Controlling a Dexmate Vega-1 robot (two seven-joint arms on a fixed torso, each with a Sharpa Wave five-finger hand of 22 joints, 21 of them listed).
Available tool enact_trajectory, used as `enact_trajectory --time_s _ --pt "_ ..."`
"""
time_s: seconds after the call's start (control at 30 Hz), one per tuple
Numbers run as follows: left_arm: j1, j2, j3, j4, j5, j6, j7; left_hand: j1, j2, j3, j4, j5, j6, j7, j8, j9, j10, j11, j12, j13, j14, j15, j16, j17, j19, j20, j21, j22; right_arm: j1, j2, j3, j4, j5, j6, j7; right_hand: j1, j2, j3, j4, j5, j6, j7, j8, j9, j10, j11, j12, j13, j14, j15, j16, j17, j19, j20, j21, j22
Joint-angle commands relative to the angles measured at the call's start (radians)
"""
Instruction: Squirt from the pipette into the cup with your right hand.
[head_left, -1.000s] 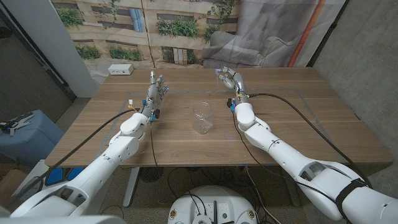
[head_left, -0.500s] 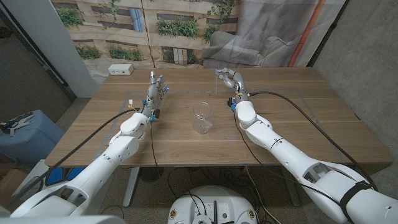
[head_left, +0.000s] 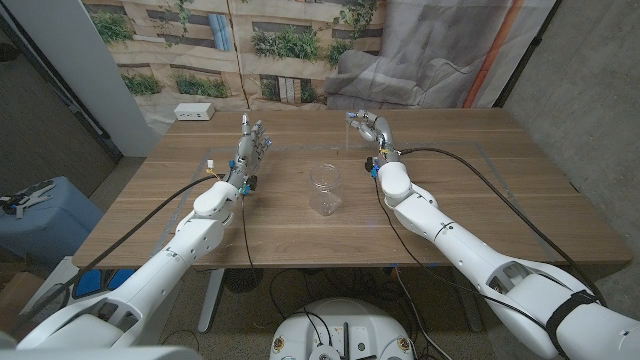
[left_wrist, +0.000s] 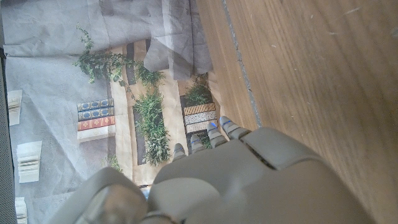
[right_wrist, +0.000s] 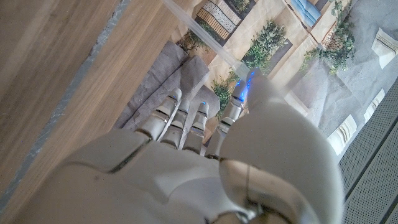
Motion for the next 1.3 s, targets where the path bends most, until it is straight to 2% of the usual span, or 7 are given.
enact_trajectory --time_s 0.03,0.6,0.73,1.03,1.3 --pt "-0.001 0.000 0.000 0.001 0.000 -0.001 0.000 0.001 0.042 -0.006 0.001 0.005 -0.006 -0.006 0.006 0.002 -0.003 -0.003 0.005 0.005 -0.008 -0.114 0.006 0.002 -0.005 -0.091 0.006 0.002 0.001 0.003 0.001 0.005 0.005 0.002 -0.012 -0.009 0.005 -0.004 0.001 0.004 -0.002 0.004 -0.005 0.005 0.004 0.004 0.000 0.001 0.002 -0.060 -0.003 0.002 0.006 0.003 0.001 0.003" --pt "0.000 0.000 0.000 0.001 0.000 -0.001 0.000 0.001 0.042 -0.006 0.001 0.005 -0.005 -0.006 0.006 0.002 -0.004 -0.004 0.005 0.006 -0.008 -0.114 0.006 0.002 -0.006 -0.091 0.006 0.002 -0.004 0.006 -0.002 0.016 -0.007 0.000 -0.039 -0.011 0.008 -0.005 -0.001 0.007 0.011 0.008 0.000 0.006 0.005 0.002 0.001 0.002 0.005 -0.061 -0.003 0.001 0.007 0.002 0.002 0.003" --pt "0.000 0.000 0.000 0.000 0.000 -0.001 0.000 0.001 0.042 -0.006 0.001 0.005 -0.005 -0.006 0.006 0.002 -0.005 -0.004 0.004 0.005 -0.008 -0.114 0.006 0.002 -0.006 -0.092 0.006 0.002 -0.006 0.008 -0.002 0.015 -0.008 0.000 -0.044 -0.010 0.009 -0.005 -0.002 0.008 0.031 0.009 0.008 0.007 0.007 0.001 0.002 0.002 0.006 -0.064 -0.003 0.001 0.007 0.002 0.002 0.003" --pt "0.000 0.000 0.000 0.000 0.000 -0.001 0.000 0.001 0.042 -0.006 0.001 0.005 -0.005 -0.006 0.006 0.002 -0.004 -0.002 0.005 0.006 -0.008 -0.114 0.006 0.002 -0.005 -0.091 0.006 0.002 -0.012 0.014 -0.002 0.015 -0.012 -0.005 -0.064 0.007 0.016 0.001 -0.012 0.015 0.121 0.018 0.048 0.009 0.019 -0.002 0.008 0.002 0.013 -0.072 0.000 0.003 0.013 -0.007 0.005 0.003" --pt "0.000 0.000 0.000 0.000 0.000 -0.001 0.000 0.001 0.042 -0.006 0.001 0.005 -0.006 -0.006 0.006 0.002 -0.006 -0.002 0.004 0.005 -0.009 -0.114 0.006 0.002 -0.007 -0.091 0.005 0.002 -0.015 0.018 -0.002 0.013 -0.014 -0.010 -0.076 0.018 0.019 0.005 -0.016 0.018 0.145 0.024 0.059 0.009 0.028 -0.005 0.011 0.002 0.018 -0.075 0.002 0.005 0.016 -0.010 0.006 0.003"
